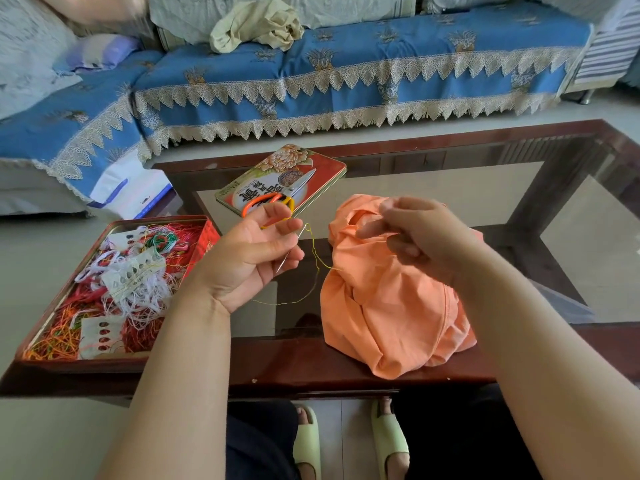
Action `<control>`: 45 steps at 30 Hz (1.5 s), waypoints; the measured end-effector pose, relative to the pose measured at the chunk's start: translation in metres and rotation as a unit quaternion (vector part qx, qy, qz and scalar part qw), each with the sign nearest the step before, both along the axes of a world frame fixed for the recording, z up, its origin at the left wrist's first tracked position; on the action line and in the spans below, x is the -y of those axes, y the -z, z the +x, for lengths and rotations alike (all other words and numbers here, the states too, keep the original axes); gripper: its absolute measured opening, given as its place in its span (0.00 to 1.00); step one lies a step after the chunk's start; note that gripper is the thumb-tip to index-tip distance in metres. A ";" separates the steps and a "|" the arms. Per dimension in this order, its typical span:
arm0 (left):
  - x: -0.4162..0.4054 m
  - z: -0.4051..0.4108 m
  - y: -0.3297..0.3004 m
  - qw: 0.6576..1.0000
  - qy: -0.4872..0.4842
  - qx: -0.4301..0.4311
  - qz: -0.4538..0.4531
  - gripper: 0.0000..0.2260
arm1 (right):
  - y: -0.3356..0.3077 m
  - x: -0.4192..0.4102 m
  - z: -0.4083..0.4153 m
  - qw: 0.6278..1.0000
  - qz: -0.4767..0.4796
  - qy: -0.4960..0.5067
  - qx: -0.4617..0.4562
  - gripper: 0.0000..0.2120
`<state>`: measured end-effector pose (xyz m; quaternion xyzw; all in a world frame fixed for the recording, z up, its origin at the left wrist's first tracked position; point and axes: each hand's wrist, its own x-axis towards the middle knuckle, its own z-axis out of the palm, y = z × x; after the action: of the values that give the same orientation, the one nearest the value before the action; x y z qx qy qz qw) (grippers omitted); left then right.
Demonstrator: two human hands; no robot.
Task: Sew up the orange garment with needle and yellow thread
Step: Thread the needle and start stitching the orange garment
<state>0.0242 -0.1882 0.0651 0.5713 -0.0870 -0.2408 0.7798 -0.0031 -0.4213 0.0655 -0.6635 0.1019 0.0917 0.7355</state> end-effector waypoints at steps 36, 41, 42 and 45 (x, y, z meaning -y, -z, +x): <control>0.004 -0.020 0.001 0.897 0.159 0.121 0.395 0.16 | 0.021 -0.031 0.025 0.983 0.174 -0.037 -0.045 0.11; 0.023 -0.006 0.020 0.929 0.096 -0.036 0.356 0.36 | 0.016 -0.032 0.017 0.994 0.068 -0.080 0.021 0.09; 0.027 -0.002 0.025 0.938 0.096 -0.081 0.324 0.39 | 0.016 -0.033 0.015 0.995 0.049 -0.082 0.037 0.09; 0.033 0.008 0.034 0.956 0.080 -0.170 0.227 0.43 | 0.013 -0.035 0.012 0.993 0.043 -0.086 0.066 0.10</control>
<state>0.0326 -0.2208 0.0314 0.6750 0.0582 -0.4088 0.6114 0.0090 -0.3868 0.0524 -0.6425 -0.0080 0.1152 0.7575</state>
